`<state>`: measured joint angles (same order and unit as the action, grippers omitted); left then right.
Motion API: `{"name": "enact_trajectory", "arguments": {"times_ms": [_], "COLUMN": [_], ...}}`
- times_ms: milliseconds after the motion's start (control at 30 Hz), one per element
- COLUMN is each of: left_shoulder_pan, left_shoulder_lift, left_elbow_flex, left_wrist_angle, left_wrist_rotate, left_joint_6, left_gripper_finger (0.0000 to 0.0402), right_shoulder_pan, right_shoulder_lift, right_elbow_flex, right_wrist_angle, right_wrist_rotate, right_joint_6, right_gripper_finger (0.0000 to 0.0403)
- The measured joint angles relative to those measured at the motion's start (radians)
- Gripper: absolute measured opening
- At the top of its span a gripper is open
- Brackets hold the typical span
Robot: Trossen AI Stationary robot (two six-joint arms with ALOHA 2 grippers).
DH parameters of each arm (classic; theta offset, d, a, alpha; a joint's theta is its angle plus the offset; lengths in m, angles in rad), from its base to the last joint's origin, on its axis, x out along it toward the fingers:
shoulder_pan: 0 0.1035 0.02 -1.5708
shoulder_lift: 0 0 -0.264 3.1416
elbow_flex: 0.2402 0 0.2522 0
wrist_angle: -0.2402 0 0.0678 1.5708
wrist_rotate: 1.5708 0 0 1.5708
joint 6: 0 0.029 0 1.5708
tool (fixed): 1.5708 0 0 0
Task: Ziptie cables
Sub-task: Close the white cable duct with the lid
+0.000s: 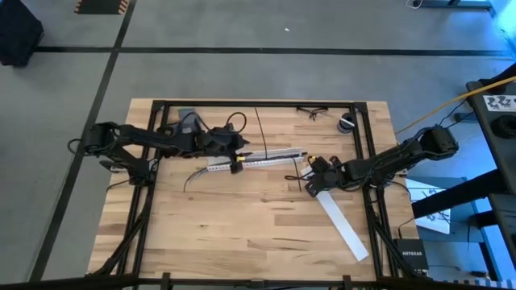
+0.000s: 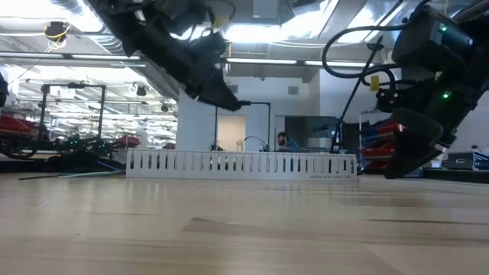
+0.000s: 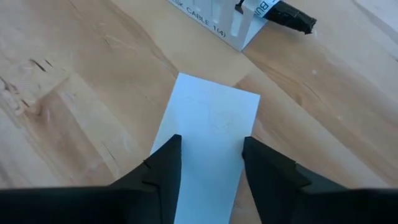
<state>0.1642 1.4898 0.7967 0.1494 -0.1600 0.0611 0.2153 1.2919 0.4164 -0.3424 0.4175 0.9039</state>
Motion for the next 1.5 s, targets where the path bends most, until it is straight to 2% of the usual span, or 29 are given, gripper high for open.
{"name": "enact_trajectory", "arguments": {"times_ms": [133, 300, 633, 833, 1000, 1200, 1300, 1500], "left_shoulder_pan": [0.015, 0.014, -0.017, -0.034, -0.046, -0.048, -0.048, -0.048], "left_shoulder_lift": [0.031, 0.062, 0.068, 0.068, 0.068, 0.068, 0.068, 0.068], "left_elbow_flex": [0.000, 0.000, 0.000, 0.000, 0.000, 0.000, 0.000, 0.000], "left_wrist_angle": [0.005, 0.022, -0.009, -0.020, -0.025, -0.025, -0.026, -0.026], "left_wrist_rotate": [-0.001, 0.000, 0.000, 0.000, 0.000, 0.000, 0.000, 0.000], "left_joint_6": [-0.041, -0.041, -0.042, -0.008, 0.018, 0.026, 0.026, 0.024], "left_gripper_finger": [0.0221, 0.0230, 0.0222, 0.0223, 0.0221, 0.0215, 0.0215, 0.0214], "right_shoulder_pan": [0.000, 0.000, 0.001, 0.054, 0.199, 0.394, 0.431, 0.432], "right_shoulder_lift": [0.000, 0.001, -0.010, -0.019, -0.019, -0.019, -0.019, -0.019], "right_elbow_flex": [0.000, 0.000, 0.115, 0.171, 0.178, 0.177, 0.177, 0.184], "right_wrist_angle": [0.001, -0.001, -0.148, -0.196, -0.187, -0.202, -0.209, -0.195], "right_wrist_rotate": [0.007, 0.026, 0.061, 0.077, 0.220, 0.573, 0.618, 0.648], "right_joint_6": [0.002, -0.013, -0.043, -0.079, -0.039, 0.149, 0.172, 0.094], "right_gripper_finger": [0.0147, 0.0154, 0.0253, 0.0281, 0.0280, 0.0272, 0.0271, 0.0271]}}
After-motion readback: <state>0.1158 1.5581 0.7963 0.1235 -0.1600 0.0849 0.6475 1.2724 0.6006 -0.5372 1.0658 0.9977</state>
